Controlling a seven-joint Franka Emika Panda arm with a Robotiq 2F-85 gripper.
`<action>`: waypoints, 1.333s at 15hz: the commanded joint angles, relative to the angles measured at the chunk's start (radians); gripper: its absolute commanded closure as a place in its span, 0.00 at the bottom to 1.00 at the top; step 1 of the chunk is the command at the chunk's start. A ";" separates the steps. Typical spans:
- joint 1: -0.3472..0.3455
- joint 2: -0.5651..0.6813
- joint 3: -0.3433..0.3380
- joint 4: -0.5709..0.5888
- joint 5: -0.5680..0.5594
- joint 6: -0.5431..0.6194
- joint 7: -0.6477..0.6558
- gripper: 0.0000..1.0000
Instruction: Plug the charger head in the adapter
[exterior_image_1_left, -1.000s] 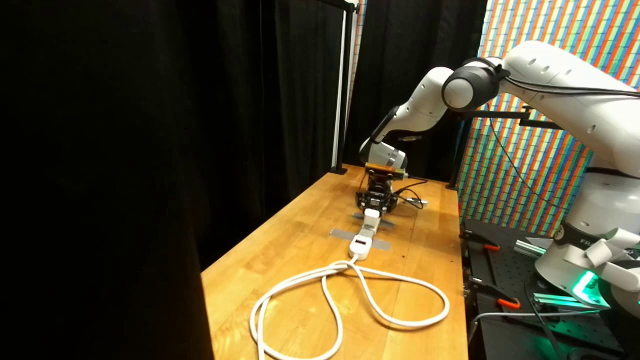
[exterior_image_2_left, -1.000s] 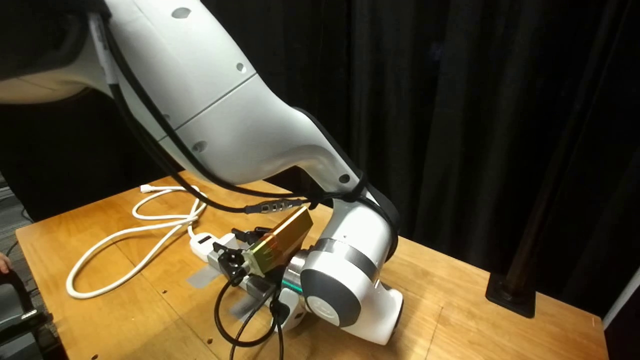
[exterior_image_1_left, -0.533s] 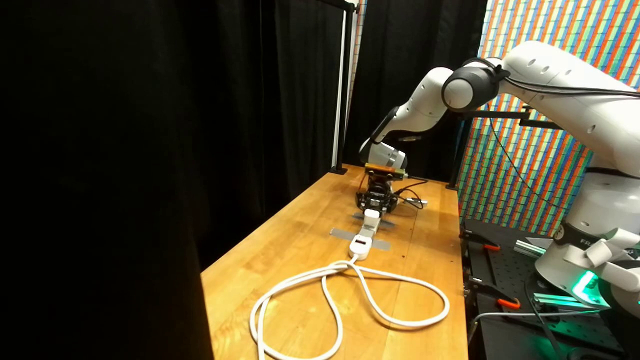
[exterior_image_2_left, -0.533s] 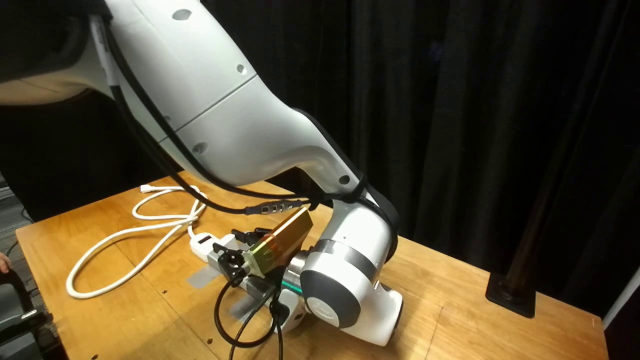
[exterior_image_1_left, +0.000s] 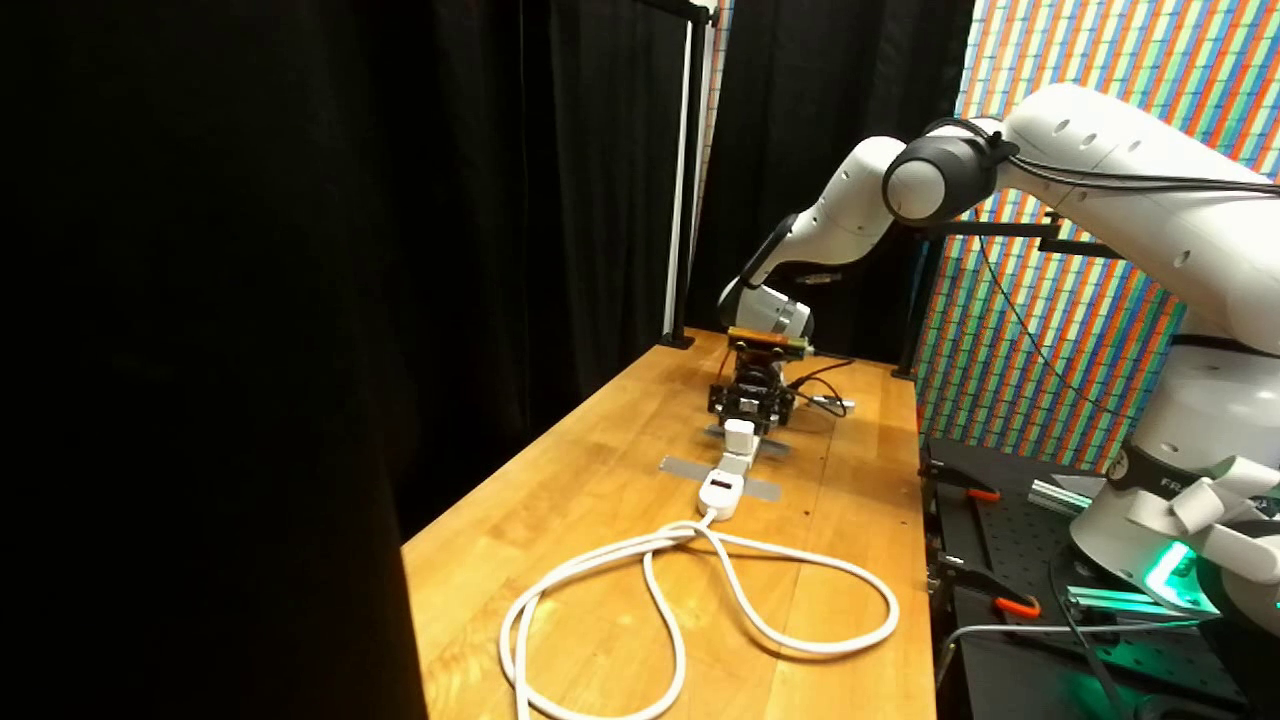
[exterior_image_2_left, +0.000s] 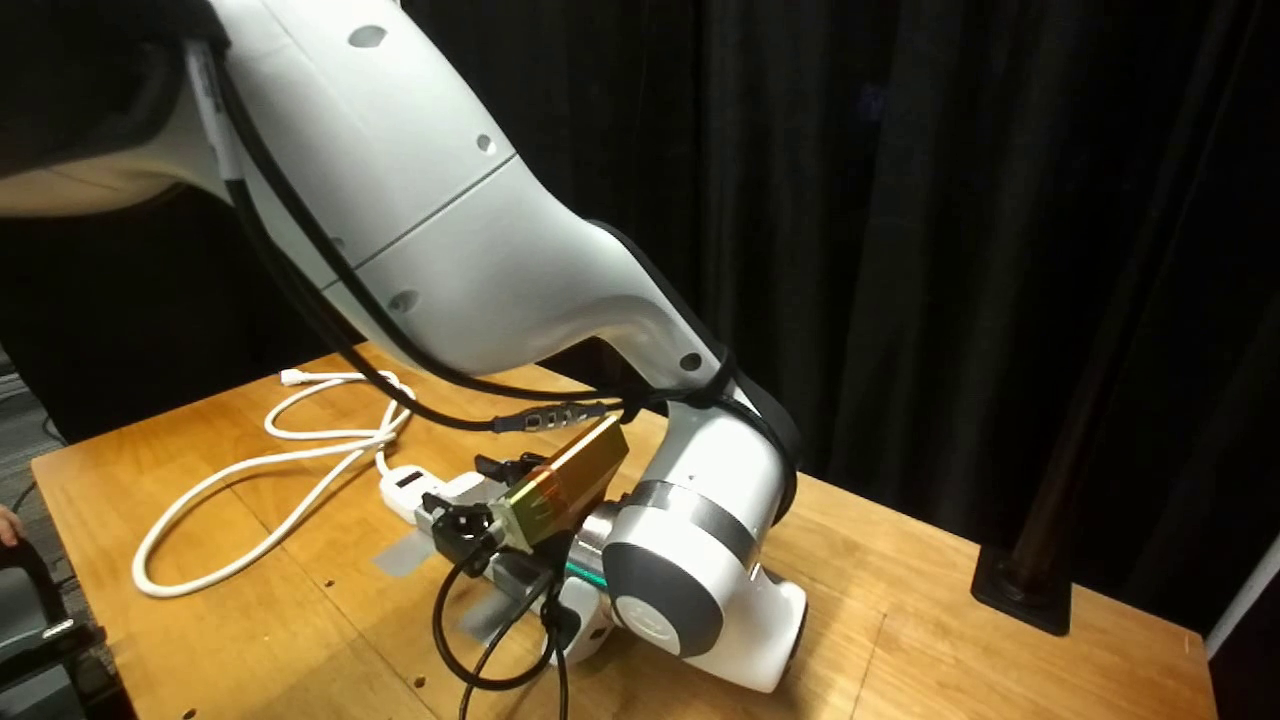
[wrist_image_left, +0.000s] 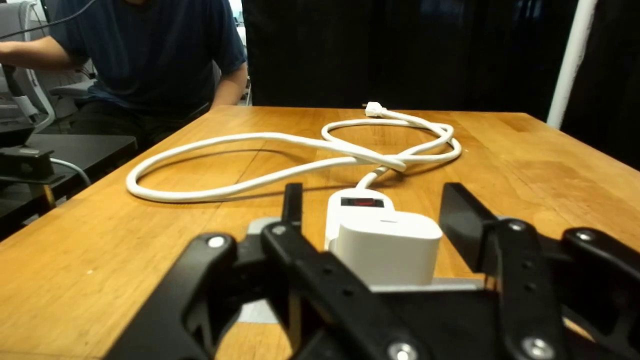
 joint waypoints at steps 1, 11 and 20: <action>0.005 -0.020 -0.013 -0.016 -0.006 0.032 -0.010 0.00; 0.194 -0.395 -0.112 -0.219 -0.260 0.267 0.165 0.00; 0.356 -0.628 -0.004 -0.281 -0.688 0.466 0.426 0.00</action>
